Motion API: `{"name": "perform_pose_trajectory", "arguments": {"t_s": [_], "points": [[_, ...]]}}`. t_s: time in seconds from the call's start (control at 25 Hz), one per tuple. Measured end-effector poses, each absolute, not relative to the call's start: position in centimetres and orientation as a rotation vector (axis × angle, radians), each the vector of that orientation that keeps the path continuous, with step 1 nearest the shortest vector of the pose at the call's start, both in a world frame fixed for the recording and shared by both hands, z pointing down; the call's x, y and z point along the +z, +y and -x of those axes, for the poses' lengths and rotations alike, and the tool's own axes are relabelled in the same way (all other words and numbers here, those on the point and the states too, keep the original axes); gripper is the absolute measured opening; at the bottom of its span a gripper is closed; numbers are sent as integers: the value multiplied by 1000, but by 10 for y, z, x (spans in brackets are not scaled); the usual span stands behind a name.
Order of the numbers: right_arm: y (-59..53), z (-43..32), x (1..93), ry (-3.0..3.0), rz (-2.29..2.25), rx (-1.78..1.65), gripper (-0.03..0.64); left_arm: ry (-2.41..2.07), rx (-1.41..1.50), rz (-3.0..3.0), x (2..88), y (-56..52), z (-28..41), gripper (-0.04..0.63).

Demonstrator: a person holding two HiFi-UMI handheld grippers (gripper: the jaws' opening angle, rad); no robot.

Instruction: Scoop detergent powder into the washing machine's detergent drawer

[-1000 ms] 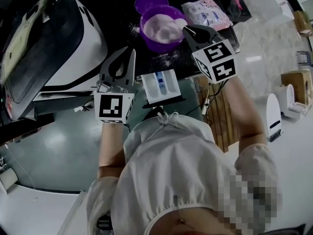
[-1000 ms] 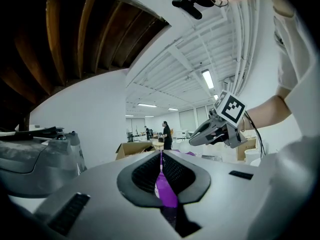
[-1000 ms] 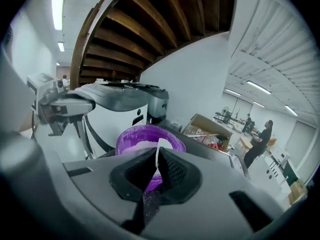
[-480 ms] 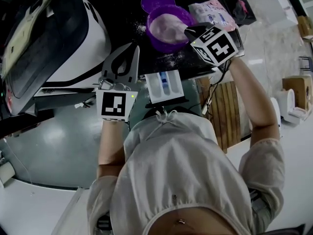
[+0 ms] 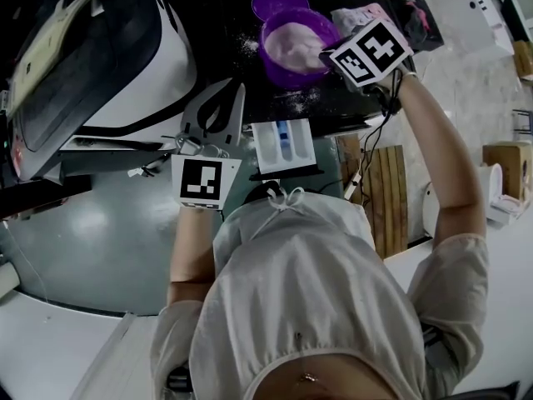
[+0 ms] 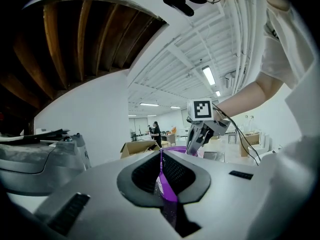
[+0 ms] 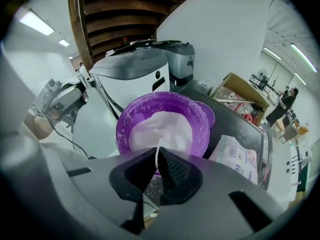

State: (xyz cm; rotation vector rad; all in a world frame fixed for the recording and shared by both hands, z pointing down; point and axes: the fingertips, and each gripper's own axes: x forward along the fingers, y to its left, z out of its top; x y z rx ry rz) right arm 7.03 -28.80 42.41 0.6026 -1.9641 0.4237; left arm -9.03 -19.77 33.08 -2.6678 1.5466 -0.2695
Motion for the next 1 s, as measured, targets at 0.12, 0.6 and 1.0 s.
{"name": "perform_pose_trajectory", "arguments": {"t_s": [0.12,0.6,1.0], "points": [[-284,-65,427,-1974,-562,529,11,1548,-254,2648,330,-196,90,29],[-281,-49,411,-2138,-543,1079,11,1587,-292,2633,327,-197,88,29],[-280,-52,394,-2264,-523,1344,11,1575,-280,2590,320,-196,75,29]]}}
